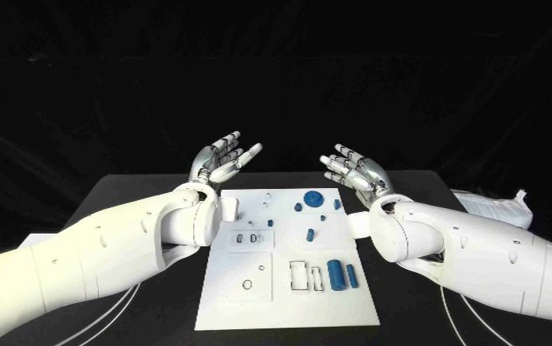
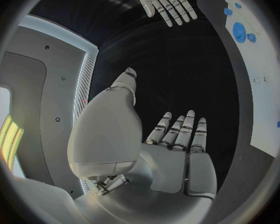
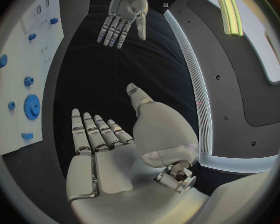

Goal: Assemble the parts on the task board

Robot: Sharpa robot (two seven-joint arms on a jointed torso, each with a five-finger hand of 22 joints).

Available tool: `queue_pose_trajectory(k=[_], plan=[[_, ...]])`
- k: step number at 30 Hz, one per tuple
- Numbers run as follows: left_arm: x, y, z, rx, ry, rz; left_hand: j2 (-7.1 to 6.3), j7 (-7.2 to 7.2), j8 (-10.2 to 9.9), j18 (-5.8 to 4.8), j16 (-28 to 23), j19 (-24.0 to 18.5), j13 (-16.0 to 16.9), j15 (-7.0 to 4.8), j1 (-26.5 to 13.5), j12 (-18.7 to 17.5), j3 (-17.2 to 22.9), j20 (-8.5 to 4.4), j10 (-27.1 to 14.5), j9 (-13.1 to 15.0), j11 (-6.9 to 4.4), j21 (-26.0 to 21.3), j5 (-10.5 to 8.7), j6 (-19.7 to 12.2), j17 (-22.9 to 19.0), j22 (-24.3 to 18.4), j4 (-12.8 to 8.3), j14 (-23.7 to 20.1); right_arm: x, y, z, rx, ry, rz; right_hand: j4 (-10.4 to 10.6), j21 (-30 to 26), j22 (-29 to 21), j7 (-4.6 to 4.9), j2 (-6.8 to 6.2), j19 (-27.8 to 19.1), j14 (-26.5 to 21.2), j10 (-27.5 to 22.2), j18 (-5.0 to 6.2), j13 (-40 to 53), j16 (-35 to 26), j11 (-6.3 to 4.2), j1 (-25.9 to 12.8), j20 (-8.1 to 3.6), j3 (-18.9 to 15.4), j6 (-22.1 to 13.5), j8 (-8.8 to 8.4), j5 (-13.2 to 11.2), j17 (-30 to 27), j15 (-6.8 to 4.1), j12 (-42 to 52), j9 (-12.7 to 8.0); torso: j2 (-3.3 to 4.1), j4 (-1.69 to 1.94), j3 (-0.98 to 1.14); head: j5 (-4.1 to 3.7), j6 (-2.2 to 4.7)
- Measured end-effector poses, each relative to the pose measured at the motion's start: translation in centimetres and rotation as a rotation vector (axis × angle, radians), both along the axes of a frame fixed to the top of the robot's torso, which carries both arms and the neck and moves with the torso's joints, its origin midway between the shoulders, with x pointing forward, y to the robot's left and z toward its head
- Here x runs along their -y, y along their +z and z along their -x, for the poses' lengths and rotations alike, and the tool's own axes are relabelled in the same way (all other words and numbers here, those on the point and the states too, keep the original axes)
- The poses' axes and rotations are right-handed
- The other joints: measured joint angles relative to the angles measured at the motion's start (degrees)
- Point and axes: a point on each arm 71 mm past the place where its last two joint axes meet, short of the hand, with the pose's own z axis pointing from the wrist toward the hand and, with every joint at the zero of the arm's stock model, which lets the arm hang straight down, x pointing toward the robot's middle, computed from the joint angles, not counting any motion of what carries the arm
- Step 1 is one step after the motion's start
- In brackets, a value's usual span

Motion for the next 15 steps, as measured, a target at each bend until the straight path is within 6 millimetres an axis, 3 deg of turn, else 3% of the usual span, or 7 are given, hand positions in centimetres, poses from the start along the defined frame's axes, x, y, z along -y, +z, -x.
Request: queue_pose_trajectory(k=[3, 6, 7, 9, 12, 14, 15], plan=[[0.2, 0.0, 0.0, 0.002, -0.022, 0.002, -0.14, 0.0, 0.1, 0.02, 0.2, 0.4, 0.1, 0.13, 1.2, 0.0, 0.2, 0.44, 0.6, 0.1, 0.54, 0.2, 0.27, 0.6, 0.1, 0.1, 0.2, 1.0, -0.1, -0.3, -0.1, -0.005, 0.073, 0.013, -1.8, 1.1, 0.5, 0.19, -0.03, 3.2, 3.8, 3.6, 0.56, 0.3, 0.6, 0.16, 3.1, 0.19, 0.3, 2.7, 0.37, -1.2, 0.3, 0.01, 0.5, 0.3, 0.01, 0.0, -0.02, 0.0, -0.01], [0.2, 0.0, 0.0, 0.002, -0.034, 0.002, -0.17, 0.12, 0.3, 0.93, 0.5, 1.2, 0.2, 0.3, 2.1, 0.3, 0.4, 0.91, 1.6, 0.2, 0.6, 0.5, 0.27, 1.6, 0.3, 0.3, 0.4, 2.4, -0.2, -0.4, 0.0, -0.011, 0.125, 0.024, -3.2, 2.3, 1.0, 0.45, -0.05, 7.1, 9.4, 9.0, 1.88, 0.7, 1.4, -0.04, 5.4, 0.29, 0.6, 6.7, 1.05, -1.9, 0.7, -0.35, 1.4, 0.6, 0.01, 0.0, -0.03, -0.01, -0.01], [0.3, 0.0, 0.0, 0.002, -0.041, 0.002, 0.08, 0.11, 0.5, 0.94, 0.8, 2.0, 0.3, 0.36, 2.3, 0.3, 0.5, 0.89, 2.4, 0.3, 0.7, 0.8, 0.27, 2.2, 0.4, 0.5, 0.5, 3.5, -0.3, -0.5, 0.0, -0.014, 0.153, 0.03, -3.9, 3.1, 1.3, 0.63, -0.05, 9.2, 12.9, 12.6, 1.88, 0.9, 1.9, -0.26, 6.5, 0.3, 0.6, 9.4, 1.48, -2.2, 0.9, -0.7, 1.9, 0.9, 0.01, 0.0, -0.03, -0.01, -0.01], [0.3, 0.0, 0.0, 0.003, -0.046, 0.002, 0.58, 0.21, 0.7, 0.94, 1.3, 3.6, 0.4, 0.41, 2.8, 0.7, 0.7, 0.87, 3.7, 0.4, 0.88, 1.3, 0.27, 3.4, 0.7, 0.8, 0.7, 5.4, -0.4, -0.6, 0.0, -0.016, 0.178, 0.036, -4.6, 4.0, 1.6, 0.88, -0.03, 11.6, 16.9, 16.9, 3.05, 1.1, 2.5, -0.63, 7.5, 0.33, 0.7, 12.9, 2.09, -2.2, 1.1, -1.18, 2.6, 1.2, 0.01, 0.0, -0.03, -0.01, -0.01], [-0.3, 0.2, 0.2, 0.004, -0.056, 0.005, 1.53, 0.39, 1.3, 1.01, 2.7, 9.4, 0.7, 0.21, 3.8, 1.4, 1.9, 0.88, 7.5, 0.7, 1.08, 3.3, 0.27, 6.2, 1.3, 1.8, 0.7, 10.9, 0.3, -0.4, -0.8, 0.041, 0.198, 0.14, -5.6, 5.5, 2.1, 1.47, -0.24, 15.6, 23.1, 23.7, 3.79, 1.3, 3.4, -1.5, 8.4, 0.23, 0.9, 19.9, 3.0, -2.2, 1.3, -2.19, 3.4, 1.7, 0.26, 0.12, -0.09, -0.54, -0.25], [-1.6, 0.3, 0.2, 0.007, -0.045, 0.0, 2.31, 0.58, 1.4, 2.28, 4.0, 14.8, 1.0, -0.3, 4.5, 2.0, 2.8, 0.81, 11.6, 0.8, 1.0, 5.3, -0.1, 8.2, 1.7, 2.7, 0.7, 15.2, 1.8, 0.5, -1.9, 0.121, 0.178, 0.263, -6.1, 6.7, 2.4, 2.12, -0.11, 18.2, 26.9, 27.6, 4.13, 1.3, 3.8, -2.1, 9.0, -0.01, 1.1, 24.6, 3.42, -2.2, 1.4, -2.91, 3.4, 1.9, 0.65, 0.28, -0.16, -1.02, -0.6], [-2.1, 0.3, 0.2, 0.008, -0.041, -0.001, 2.76, 0.68, 1.8, 2.28, 4.6, 17.4, 1.2, -0.58, 5.0, 2.4, 3.3, 0.78, 14.0, 0.9, 0.91, 6.3, -0.26, 9.4, 2.0, 3.2, 0.6, 17.2, 2.2, 0.9, -2.1, 0.156, 0.175, 0.313, -6.4, 7.2, 2.6, 2.45, -0.25, 19.5, 28.8, 29.4, 4.12, 1.4, 4.0, -2.41, 9.2, -0.21, 1.3, 26.7, 3.43, -2.2, 1.4, -3.3, 3.4, 1.9, 0.91, 0.36, -0.21, -1.28, -0.71]])
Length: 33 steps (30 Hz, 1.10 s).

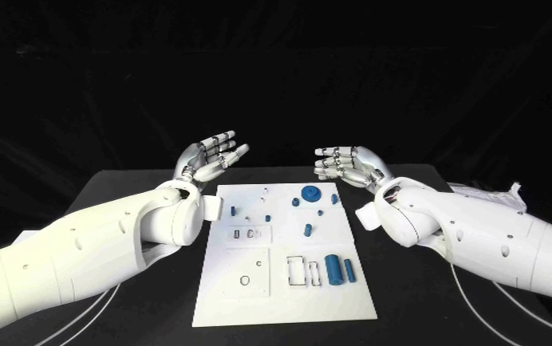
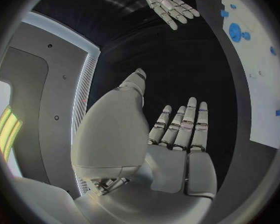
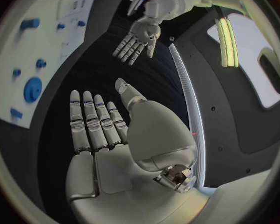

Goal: Assemble the parts on the task board

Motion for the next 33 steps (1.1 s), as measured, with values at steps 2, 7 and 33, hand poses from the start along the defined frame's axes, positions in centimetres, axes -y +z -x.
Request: queue_pose_trajectory(k=[2, 7, 33], plan=[[-0.1, 0.0, 0.1, -0.002, -0.009, 0.004, 1.37, 0.33, 0.3, 0.74, 1.2, 5.1, 0.3, -0.67, 0.4, 0.9, 1.0, -0.11, 5.0, 0.2, -0.34, 2.0, -0.13, 2.8, 0.4, 0.9, -0.2, 4.0, 0.1, 0.5, -0.2, 0.074, 0.014, 0.091, -0.5, 1.2, 0.3, 0.67, 0.01, 2.6, 3.7, 3.4, 0.89, 0.0, 0.3, -0.62, 0.0, -0.56, 0.5, 4.1, 0.0, 0.0, 0.1, -0.86, 0.0, 0.0, 0.35, 0.12, 0.01, -0.32, -0.15], [0.6, 0.4, 1.1, -0.004, -0.063, 0.029, 3.79, 1.29, 1.2, 1.31, 2.8, 12.9, 0.5, -2.03, 0.9, 2.7, 2.4, -0.61, 13.1, 0.5, -1.19, 5.0, -0.49, 9.7, 0.9, 2.0, -1.0, 10.5, -0.6, 1.2, -0.3, 0.201, 0.065, 0.262, -1.7, 3.5, 0.9, 2.05, -0.23, 7.3, 10.4, 9.0, 0.89, 0.1, 0.8, -1.83, 0.2, -2.01, 1.7, 10.1, 0.0, 0.2, 0.2, -2.59, 0.0, 0.1, 1.38, 0.3, -0.02, -0.9, -0.41], [1.3, 3.2, 5.4, -0.062, -0.177, 0.182, 6.09, 3.4, 2.1, 2.2, 3.3, 20.8, 0.6, -3.52, 1.7, 4.2, 4.1, -1.72, 20.4, 0.8, -2.39, 7.7, -0.8, 19.1, 1.2, 2.7, -3.1, 16.8, -4.1, 5.1, -1.9, 0.471, 0.17, 0.972, -0.4, 34.1, 18.1, -2.14, -5.22, 23.2, 34.4, 20.1, 0.9, 0.2, 20.5, -7.97, -2.2, -11.04, 9.4, 20.8, -0.96, -3.3, 16.5, -10.81, -1.6, 0.3, 7.79, 2.33, -0.62, -3.35, 1.44]])
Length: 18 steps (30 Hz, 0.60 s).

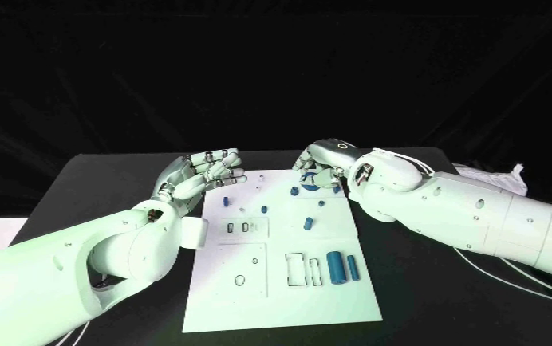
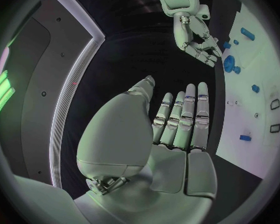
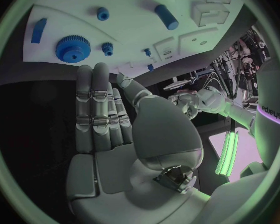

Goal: Assemble the parts on the task board

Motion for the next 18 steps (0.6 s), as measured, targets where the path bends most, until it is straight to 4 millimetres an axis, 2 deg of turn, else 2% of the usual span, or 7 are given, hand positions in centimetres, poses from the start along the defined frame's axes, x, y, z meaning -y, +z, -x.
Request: queue_pose_trajectory(k=[4, 8, 10, 12, 14, 18], plan=[[0.31, 0.44, 0.25, 0.003, -0.013, 0.014, 0.0, 0.0, 0.0, 0.01, 0.0, 0.2, 0.0, 0.0, 0.0, 0.0, 0.0, 0.2, 0.0, 0.0, 0.0, 0.0, 0.0, 0.0, 0.0, 0.0, 0.0, 0.0, -0.29, -0.1, -0.08, 0.002, 0.001, 0.061, 1.8, 9.5, 10.7, -0.03, -1.88, 2.1, 0.0, -1.0, -0.01, 0.0, 6.6, 0.21, -0.1, 0.04, 2.2, 0.0, 0.0, -0.4, 4.8, 0.0, 0.0, 0.0, 0.56, 0.38, -0.15, -0.31, 0.31], [0.19, 0.57, 0.31, 0.005, -0.014, 0.017, 0.0, 0.0, 0.0, 0.0, 0.0, 0.2, 0.0, 0.0, 0.0, 0.0, 0.0, 0.2, 0.0, 0.0, 0.01, 0.0, 0.0, 0.0, 0.0, 0.0, 0.0, 0.0, -0.49, -0.29, -0.21, -0.002, -0.002, 0.103, 3.2, 14.8, 16.9, -0.03, -2.88, 2.9, 0.0, -1.2, 0.0, 0.0, 10.3, 0.41, -0.1, 0.22, 3.7, 0.0, 0.0, -0.7, 7.8, 0.0, 0.0, 0.0, 0.99, 0.66, -0.25, -0.36, 0.39], [0.12, 0.62, 0.32, 0.006, -0.014, 0.018, 0.0, 0.0, 0.0, 0.01, 0.0, 0.2, 0.0, 0.0, 0.0, 0.0, 0.0, 0.2, 0.0, 0.0, 0.01, 0.0, 0.0, 0.0, 0.0, 0.0, 0.0, 0.0, -0.58, -0.37, -0.28, -0.005, -0.004, 0.118, 3.8, 16.7, 19.3, -0.25, -3.15, 3.0, 0.0, -1.7, -0.21, 0.0, 12.7, 0.52, 0.1, 0.32, 4.3, -0.2, 0.0, -0.8, 10.1, 0.0, 0.0, 0.0, 1.2, 0.77, -0.26, -0.44, 0.25], [0.11, 0.66, 0.35, 0.007, -0.014, 0.018, 0.0, 0.0, 0.0, 0.0, 0.0, 0.2, 0.0, 0.0, 0.0, 0.0, 0.2, 0.2, 0.0, 0.0, 0.01, 0.0, 0.0, 0.0, 0.0, 0.0, -0.2, 0.0, -0.65, -0.43, -0.33, -0.008, -0.004, 0.129, 4.1, 17.7, 20.5, -0.25, -3.18, 3.4, 0.0, -1.7, -0.94, 0.0, 14.1, 0.53, 0.2, 0.32, 4.6, -0.2, 0.0, -0.8, 11.5, 0.0, 0.0, 0.0, 1.3, 0.83, -0.29, -0.52, 0.2], [0.1, 0.67, 0.36, 0.007, -0.015, 0.019, 0.0, 0.0, 0.0, 0.0, 0.0, 0.2, 0.0, 0.0, 0.0, 0.0, 0.2, 0.2, 0.0, 0.0, 0.01, 0.0, 0.0, 0.0, 0.0, 0.0, -0.2, 0.0, -0.76, -0.51, -0.37, -0.012, -0.004, 0.14, 4.5, 18.8, 21.7, -0.24, -3.77, 3.4, 0.0, -2.0, -0.93, 0.0, 15.7, 0.69, 0.3, 0.33, 5.0, -0.2, 0.0, -0.8, 12.9, 0.0, 0.0, 0.0, 1.49, 0.93, -0.3, -0.66, 0.07], [0.14, 0.71, 0.4, 0.007, -0.017, 0.02, 0.0, -0.01, 0.0, 0.0, 0.0, 0.2, 0.0, 0.0, 0.0, 0.0, 0.2, 0.21, 0.0, 0.0, 0.01, 0.0, 0.0, 0.0, 0.0, 0.0, -0.2, 0.0, -0.94, -0.69, -0.46, -0.021, -0.003, 0.162, 4.9, 20.1, 23.4, -0.25, -3.98, 3.6, 0.0, -2.2, -0.93, 0.0, 17.7, 0.66, 0.5, 0.54, 5.4, -0.2, 0.0, -0.8, 14.9, 0.0, 0.0, 0.0, 1.81, 1.1, -0.33, -0.84, -0.15]])
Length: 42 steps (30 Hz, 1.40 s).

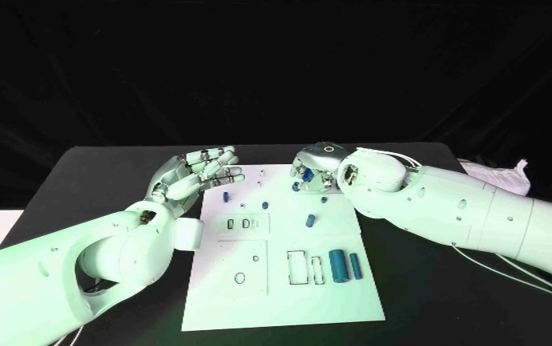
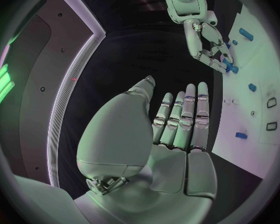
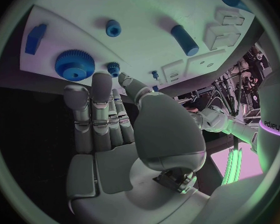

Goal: Assemble the parts on the task board

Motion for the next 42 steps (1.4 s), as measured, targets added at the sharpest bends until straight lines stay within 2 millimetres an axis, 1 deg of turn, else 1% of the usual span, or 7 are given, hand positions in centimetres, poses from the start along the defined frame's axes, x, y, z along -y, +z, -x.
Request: queue_pose_trajectory(k=[14, 18, 20, 26, 29, 34, 42], plan=[[-0.1, 0.1, 0.2, 0.001, -0.005, 0.002, 0.0, 0.0, 0.0, 0.0, 0.0, 0.0, 0.0, 0.0, 0.0, 0.0, -0.2, 0.0, 0.0, 0.0, 0.01, 0.0, -0.24, 0.0, 0.0, 0.0, -0.2, 0.0, 0.0, -0.5, -0.4, -0.021, -0.011, 0.046, 1.6, 5.2, 7.0, -0.28, -0.22, 2.5, 0.2, 0.4, -0.89, 0.0, 7.3, -0.27, 0.2, -0.03, 1.6, 0.3, 0.0, -0.2, 7.2, 0.2, 0.0, 0.2, 0.96, 0.55, -0.05, -0.36, -0.23], [-0.1, 0.1, 0.2, 0.001, -0.004, 0.002, 0.0, 0.0, 0.0, 0.0, 0.0, 0.0, 0.0, 0.0, 0.0, 0.0, -0.2, 0.0, 0.0, 0.0, 0.01, 0.0, -0.24, 0.0, 0.0, 0.0, -0.2, 0.0, 0.0, -0.5, -0.5, -0.024, -0.012, 0.053, 2.2, 6.6, 9.0, -0.26, -0.21, 3.1, 0.2, 1.1, -0.93, 0.0, 9.3, -0.33, 0.2, -0.02, 2.2, 1.1, 0.0, -0.5, 9.1, 0.2, 0.0, 0.2, 1.2, 0.7, -0.04, -0.51, -0.36], [-0.1, 0.1, 0.2, 0.0, -0.004, 0.002, 0.0, 0.0, 0.0, 0.0, 0.0, 0.0, 0.0, 0.0, 0.0, 0.0, -0.2, 0.0, 0.0, 0.0, 0.01, 0.0, -0.24, 0.0, 0.0, 0.0, -0.2, 0.0, 0.0, -0.5, -0.5, -0.023, -0.012, 0.054, 2.6, 7.6, 10.4, -0.42, -0.2, 3.7, 0.2, 1.6, -1.8, 0.0, 10.5, -0.39, 0.2, -0.18, 2.6, 1.7, 0.0, -0.8, 10.3, 0.2, 0.0, 0.3, 1.3, 0.74, -0.04, -0.59, -0.43], [-0.1, 0.1, 0.2, 0.0, -0.004, 0.002, 0.0, 0.0, 0.0, -0.01, 0.0, 0.2, 0.0, 0.0, 0.0, 0.0, -0.2, -0.19, 0.0, 0.0, 0.01, 0.0, -0.24, 0.0, 0.0, 0.0, -0.2, 0.0, 0.0, -0.2, -0.5, -0.012, -0.008, 0.049, 3.7, 9.9, 13.7, -0.85, 0.25, 5.1, 0.2, 4.5, -1.8, 0.2, 13.8, -1.06, 0.7, -0.33, 3.7, 4.4, 0.78, -1.2, 13.5, -0.24, -0.1, 0.6, 1.63, 0.84, -0.05, -0.91, -0.64], [-0.2, 0.1, 0.2, 0.0, -0.004, 0.001, 0.0, 0.0, 0.0, -0.01, 0.0, 0.2, 0.0, 0.0, 0.0, 0.0, -0.2, -0.2, 0.0, 0.0, 0.01, 0.0, -0.24, 0.0, 0.0, 0.0, -0.2, 0.0, -0.1, -0.1, -0.5, 0.001, -0.005, 0.038, 4.2, 11.1, 15.5, -1.09, 0.48, 5.8, 0.3, 5.8, -2.7, 0.2, 15.7, -1.38, 0.9, -0.52, 4.1, 5.6, 1.17, -1.7, 15.5, -0.53, 0.2, 1.0, 1.76, 0.88, -0.05, -0.97, -0.62], [-0.2, 0.1, 0.2, -0.001, -0.003, 0.001, 0.0, 0.0, 0.0, -0.01, 0.0, 0.2, 0.0, 0.0, 0.0, 0.0, -0.1, -0.2, 0.0, 0.0, 0.01, 0.0, -0.24, 0.0, 0.0, 0.0, -0.4, 0.0, -0.2, 0.1, -0.3, 0.032, 0.001, 0.01, 4.2, 12.0, 17.1, -0.99, 0.64, 6.3, 0.3, 6.7, -2.7, 0.2, 17.3, -1.38, 1.1, -0.63, 5.0, 6.1, 1.33, -2.5, 17.0, -0.93, 0.1, 1.0, 1.95, 1.01, -0.07, -1.03, -0.46], [-0.3, 0.1, 0.2, -0.001, -0.001, -0.001, 0.0, 0.0, -0.2, -0.01, 0.0, 0.2, 0.0, -0.21, 0.0, 0.0, -0.1, -0.19, 0.0, -0.1, 0.01, 0.0, -0.24, 0.0, 0.0, 0.0, -0.4, 0.2, -1.2, 1.1, -0.1, 0.12, 0.015, -0.07, 3.8, 12.9, 18.3, -0.9, 0.32, 6.5, 0.3, 7.0, -2.69, 0.3, 18.3, -1.24, 1.4, -0.82, 5.7, 6.3, 1.33, -3.1, 18.0, -0.93, 0.1, 1.0, 2.29, 1.55, -0.1, -1.13, -0.08]])
